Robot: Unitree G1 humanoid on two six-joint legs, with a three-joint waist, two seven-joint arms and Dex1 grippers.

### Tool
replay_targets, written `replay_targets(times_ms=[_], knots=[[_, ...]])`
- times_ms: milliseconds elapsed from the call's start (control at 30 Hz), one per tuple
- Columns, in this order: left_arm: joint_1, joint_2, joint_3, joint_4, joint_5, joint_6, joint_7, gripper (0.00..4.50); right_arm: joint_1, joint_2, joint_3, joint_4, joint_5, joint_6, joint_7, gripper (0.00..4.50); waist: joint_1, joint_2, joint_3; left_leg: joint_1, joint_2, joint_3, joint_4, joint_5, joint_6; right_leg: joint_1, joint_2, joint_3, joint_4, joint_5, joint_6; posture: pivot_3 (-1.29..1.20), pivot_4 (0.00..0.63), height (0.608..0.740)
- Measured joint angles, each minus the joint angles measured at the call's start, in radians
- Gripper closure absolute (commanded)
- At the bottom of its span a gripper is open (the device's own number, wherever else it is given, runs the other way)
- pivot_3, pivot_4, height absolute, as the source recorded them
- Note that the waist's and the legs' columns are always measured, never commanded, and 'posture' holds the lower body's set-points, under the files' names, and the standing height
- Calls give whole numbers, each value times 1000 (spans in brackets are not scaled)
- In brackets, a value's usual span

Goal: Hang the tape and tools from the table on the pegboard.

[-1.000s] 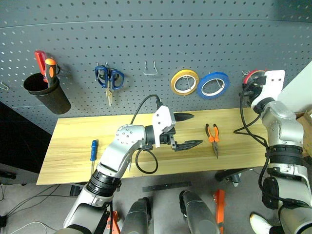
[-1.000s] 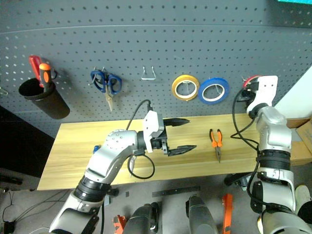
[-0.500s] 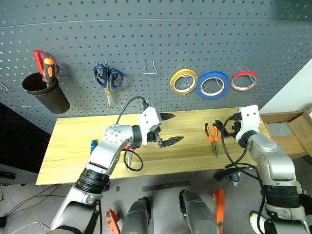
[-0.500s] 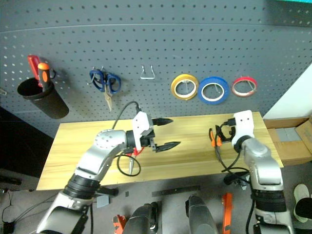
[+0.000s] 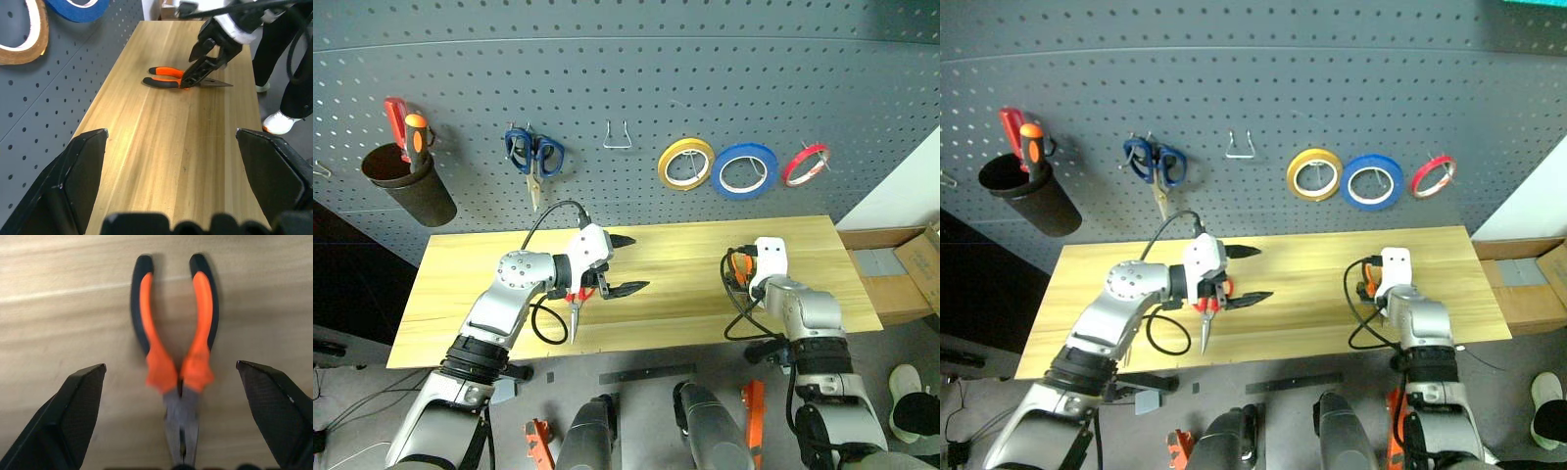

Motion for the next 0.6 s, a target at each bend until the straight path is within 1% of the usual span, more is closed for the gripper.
replay_targets(times_ms=[167,433,533,600], knots=[[5,-11,1,0,2,1,15,0,-71,-20,0,198,-23,-103,0,51,0,0,0,0,0,0,0,0,0,0,0,0,0,0,0,-157,235,740],[10,-15,2,-1,3,2,17,0,-172,-30,30,409,-54,-222,22,51,-1,0,0,0,0,0,1,0,0,0,0,0,1,0,0,-152,224,740],[14,-15,10,-1,2,4,21,0,-197,-30,37,465,-65,-262,24,631,-1,0,0,0,0,0,1,0,0,0,0,0,1,1,0,-150,221,740],[17,-14,23,-1,0,9,29,0,-211,-29,38,497,-68,-287,24,1292,-1,0,-1,0,0,0,1,0,0,0,0,0,1,1,1,-147,219,740]])
